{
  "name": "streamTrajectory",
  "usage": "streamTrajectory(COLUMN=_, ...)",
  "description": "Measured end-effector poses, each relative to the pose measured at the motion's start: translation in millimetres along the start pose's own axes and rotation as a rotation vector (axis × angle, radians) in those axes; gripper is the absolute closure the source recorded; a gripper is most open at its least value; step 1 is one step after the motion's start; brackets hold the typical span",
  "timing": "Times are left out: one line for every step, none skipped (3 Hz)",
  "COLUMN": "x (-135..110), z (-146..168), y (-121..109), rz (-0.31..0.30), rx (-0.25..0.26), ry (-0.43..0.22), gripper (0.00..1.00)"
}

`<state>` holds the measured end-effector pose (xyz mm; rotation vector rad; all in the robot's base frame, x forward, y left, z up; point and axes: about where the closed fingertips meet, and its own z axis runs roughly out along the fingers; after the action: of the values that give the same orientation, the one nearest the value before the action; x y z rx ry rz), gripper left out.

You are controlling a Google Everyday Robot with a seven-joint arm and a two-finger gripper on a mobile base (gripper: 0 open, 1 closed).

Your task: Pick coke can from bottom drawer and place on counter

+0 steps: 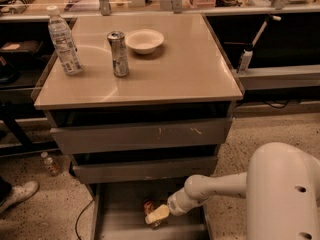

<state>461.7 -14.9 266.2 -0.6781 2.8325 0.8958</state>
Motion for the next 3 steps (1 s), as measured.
streamTrajectory(x=-11, z=15, y=-5, rz=0.006, rx=-0.02, ry=-0.046, gripper=0.0)
streamTrajectory(x=-28, z=43, y=-23, rz=0.04, rx=-0.026, ry=-0.096, gripper=0.0)
streamTrajectory(x=-28, z=57, y=-22, rz=0.043, rx=-0.028, ry=-0.098, gripper=0.0)
